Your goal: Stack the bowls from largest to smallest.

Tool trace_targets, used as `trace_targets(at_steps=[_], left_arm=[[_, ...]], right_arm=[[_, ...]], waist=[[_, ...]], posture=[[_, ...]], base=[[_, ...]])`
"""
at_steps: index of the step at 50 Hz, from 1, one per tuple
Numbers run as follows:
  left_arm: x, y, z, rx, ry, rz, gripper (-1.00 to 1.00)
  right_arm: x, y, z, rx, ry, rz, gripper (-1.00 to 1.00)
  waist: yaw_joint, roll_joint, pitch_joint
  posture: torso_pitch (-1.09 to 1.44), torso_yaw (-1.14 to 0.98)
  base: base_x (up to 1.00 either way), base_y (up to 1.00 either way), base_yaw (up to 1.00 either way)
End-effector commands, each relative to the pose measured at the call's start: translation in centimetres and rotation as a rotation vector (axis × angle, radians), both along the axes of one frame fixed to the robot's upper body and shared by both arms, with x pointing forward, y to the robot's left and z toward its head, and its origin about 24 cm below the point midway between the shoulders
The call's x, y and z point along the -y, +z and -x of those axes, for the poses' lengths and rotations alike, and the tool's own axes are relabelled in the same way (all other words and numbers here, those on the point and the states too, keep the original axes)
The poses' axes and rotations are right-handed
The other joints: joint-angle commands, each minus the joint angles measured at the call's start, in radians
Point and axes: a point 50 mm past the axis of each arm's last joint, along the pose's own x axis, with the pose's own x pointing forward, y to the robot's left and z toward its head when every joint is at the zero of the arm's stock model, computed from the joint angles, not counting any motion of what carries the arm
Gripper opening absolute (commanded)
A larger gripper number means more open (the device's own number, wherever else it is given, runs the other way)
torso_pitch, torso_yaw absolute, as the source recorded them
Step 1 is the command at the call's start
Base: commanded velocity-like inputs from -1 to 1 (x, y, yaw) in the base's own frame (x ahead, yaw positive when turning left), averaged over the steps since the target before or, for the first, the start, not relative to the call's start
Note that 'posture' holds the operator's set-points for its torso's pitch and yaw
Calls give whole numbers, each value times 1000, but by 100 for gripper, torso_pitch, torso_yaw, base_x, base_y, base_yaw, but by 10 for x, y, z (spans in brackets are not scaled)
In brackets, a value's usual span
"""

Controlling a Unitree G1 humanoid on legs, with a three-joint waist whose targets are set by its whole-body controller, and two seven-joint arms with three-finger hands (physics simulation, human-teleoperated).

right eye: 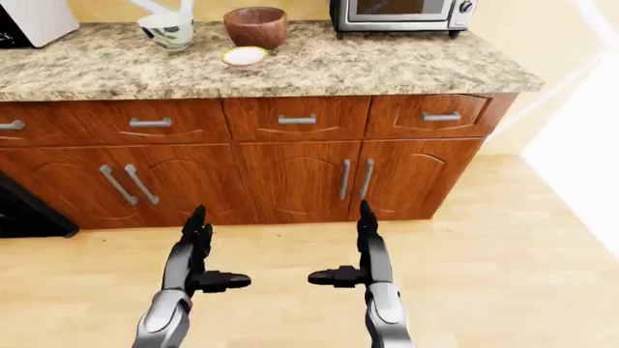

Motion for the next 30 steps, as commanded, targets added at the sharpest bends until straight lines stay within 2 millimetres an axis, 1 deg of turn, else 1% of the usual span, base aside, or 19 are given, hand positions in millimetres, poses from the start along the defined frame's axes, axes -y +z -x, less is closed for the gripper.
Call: trace_targets(at_steps=[1,2,3,4,5,7,8,9,10,14,17,20,23,25,26,27,28,29,30], left_arm=[[6,36,-7,197,-32,-29,100],[6,39,-7,201,-31,-21,100],[5,41,-8,203,-28,-18,100],[5,41,-7,202,-28,-17,100],[4,41,-6,202,-27,-16,100],[4,40,-7,199,-25,-8,100],[4,38,-8,200,-26,-8,100],[4,38,-8,198,-27,-8,100],[4,42,-10,201,-29,-4,100],[5,69,-14,223,-34,5,100],[5,104,-13,260,-38,7,100],[4,133,-10,293,-42,3,100],[1,155,-9,313,-39,-5,100],[-2,167,-11,326,-46,-10,100],[-3,171,-11,329,-50,-11,100],[-4,174,-12,331,-49,-14,100],[-5,180,-13,335,-49,-13,100],[-7,186,-14,343,-48,-14,100],[-7,191,-14,348,-49,-16,100]], right_arm=[[0,27,-10,163,5,20,100],[1,28,-10,163,3,18,100],[1,30,-10,164,4,18,100],[1,35,-8,165,4,15,100],[1,37,-7,167,5,14,100],[1,38,-6,170,3,13,100],[1,38,-6,170,3,15,100],[1,37,-6,172,2,14,100],[2,42,-8,176,1,14,100],[3,64,-10,198,0,20,100],[2,86,-11,226,4,28,100],[2,102,-11,247,6,32,100],[2,120,-11,281,10,6,100],[-3,124,-12,254,60,28,100],[-4,129,-12,277,37,50,100],[-4,130,-14,274,40,45,100],[-5,134,-14,278,41,43,100],[-7,139,-12,282,48,37,100],[-6,142,-14,286,46,38,100]], waist=[[-2,-8,-1],[2,-7,-35],[7,0,-62],[6,-1,-53],[7,-8,-19],[10,-10,-68],[10,-9,-73],[10,-8,-72],[10,-7,-73],[9,-6,-81],[9,-6,-85],[9,-5,-89],[8,-4,-93],[8,-2,-94],[7,5,-109],[8,0,-97],[5,5,-91],[0,-3,-87],[-3,-23,-85]], posture=[[0,0],[0,0],[0,0],[0,0],[0,0],[0,0],[0,0],[0,0],[0,0],[0,0],[0,0],[0,0],[0,0],[0,0],[0,0],[0,0],[0,0],[0,0],[0,0]], base=[[0,0,0],[0,0,0],[0,0,0],[0,0,0],[0,0,0],[0,0,0],[0,0,0],[0,0,0],[0,0,0],[0,0,0],[0,0,0],[0,0,0],[0,0,0],[0,0,0],[0,15,0],[0,14,0],[0,27,0],[5,45,0],[28,52,0]])
